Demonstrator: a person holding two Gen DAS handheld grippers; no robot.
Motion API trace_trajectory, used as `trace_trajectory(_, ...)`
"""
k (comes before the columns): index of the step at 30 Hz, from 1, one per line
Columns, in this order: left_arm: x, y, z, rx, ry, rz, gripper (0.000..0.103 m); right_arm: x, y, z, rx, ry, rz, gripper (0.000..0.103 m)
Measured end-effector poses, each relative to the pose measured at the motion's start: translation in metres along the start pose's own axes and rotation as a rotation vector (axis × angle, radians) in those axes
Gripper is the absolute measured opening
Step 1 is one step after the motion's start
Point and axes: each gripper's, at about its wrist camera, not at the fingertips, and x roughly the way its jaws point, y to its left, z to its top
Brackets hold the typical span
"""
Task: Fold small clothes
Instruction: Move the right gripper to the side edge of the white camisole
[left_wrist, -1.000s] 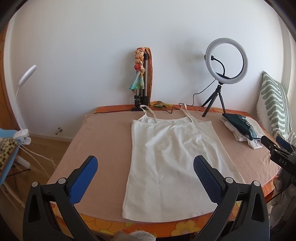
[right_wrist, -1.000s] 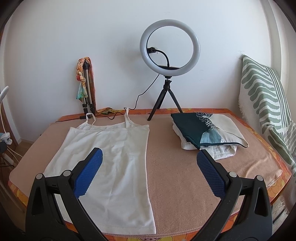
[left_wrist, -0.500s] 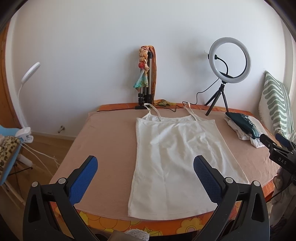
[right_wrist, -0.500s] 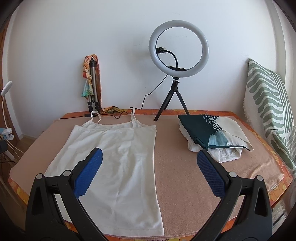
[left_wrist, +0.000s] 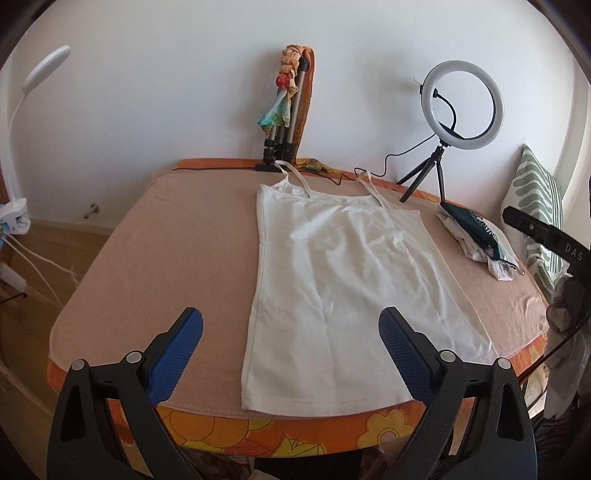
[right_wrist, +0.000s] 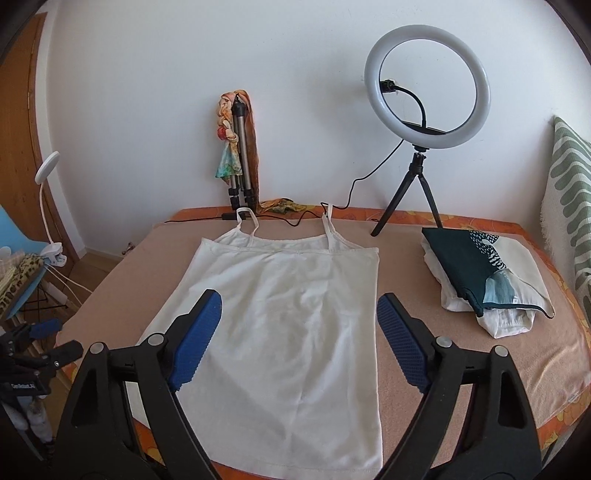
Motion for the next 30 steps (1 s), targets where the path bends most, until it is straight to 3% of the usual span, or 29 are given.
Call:
trace_trajectory(2, 0.01, 0.007, -0.007, -0.02, 0.042, -0.002, 0.078, 0.009, 0.009, 0.013, -0.004, 0.023, 0.068, 0.082)
trace_trajectory(4, 0.018, 0.014, -0.013, -0.032, 0.079, -0.006, 0.062, 0.019, 0.021, 0.027, -0.013, 0.051, 0.14, 0.079)
trace_trajectory(7, 0.029, 0.025, -0.023, -0.063, 0.136, -0.034, 0.048, 0.036, 0.039, 0.051, -0.033, 0.103, 0.202, 0.076)
trace_trajectory(13, 0.046, 0.04, -0.039, -0.094, 0.213, -0.036, 0.048, 0.088, 0.074, 0.083, -0.057, 0.245, 0.301, 0.064)
trace_trajectory(18, 0.054, 0.043, -0.042, -0.107, 0.231, -0.014, 0.048, 0.15, 0.1, 0.097, -0.056, 0.335, 0.294, 0.063)
trace_trajectory(24, 0.058, 0.047, -0.041, -0.11, 0.238, -0.008, 0.048, 0.236, 0.12, 0.099, 0.03, 0.482, 0.317, 0.063)
trace_trajectory(30, 0.066, 0.048, -0.045, -0.112, 0.264, -0.019, 0.048, 0.303, 0.147, 0.085, 0.032, 0.569, 0.306, 0.051)
